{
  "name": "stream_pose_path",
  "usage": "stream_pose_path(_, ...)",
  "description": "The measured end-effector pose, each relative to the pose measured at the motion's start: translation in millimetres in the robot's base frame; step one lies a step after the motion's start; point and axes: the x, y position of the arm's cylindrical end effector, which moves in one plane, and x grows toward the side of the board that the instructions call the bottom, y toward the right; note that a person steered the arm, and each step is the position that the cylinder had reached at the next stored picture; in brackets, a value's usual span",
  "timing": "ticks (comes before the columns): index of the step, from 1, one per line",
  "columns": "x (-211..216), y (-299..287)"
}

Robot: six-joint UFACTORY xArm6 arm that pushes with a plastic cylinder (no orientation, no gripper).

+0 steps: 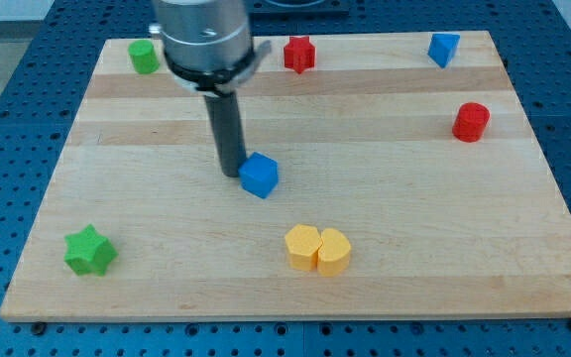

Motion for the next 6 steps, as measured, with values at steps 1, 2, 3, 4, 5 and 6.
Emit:
stream_pose_path(1, 23.2, 17.8)
stream_pose_path(2, 33.0, 52.3)
stream_pose_path(3, 35.4, 92.1)
stream_pose_path(4, 51.7, 127.4)
stream_pose_path(5, 76.8, 148.4)
stream_pose_path(6, 87.5, 177.1)
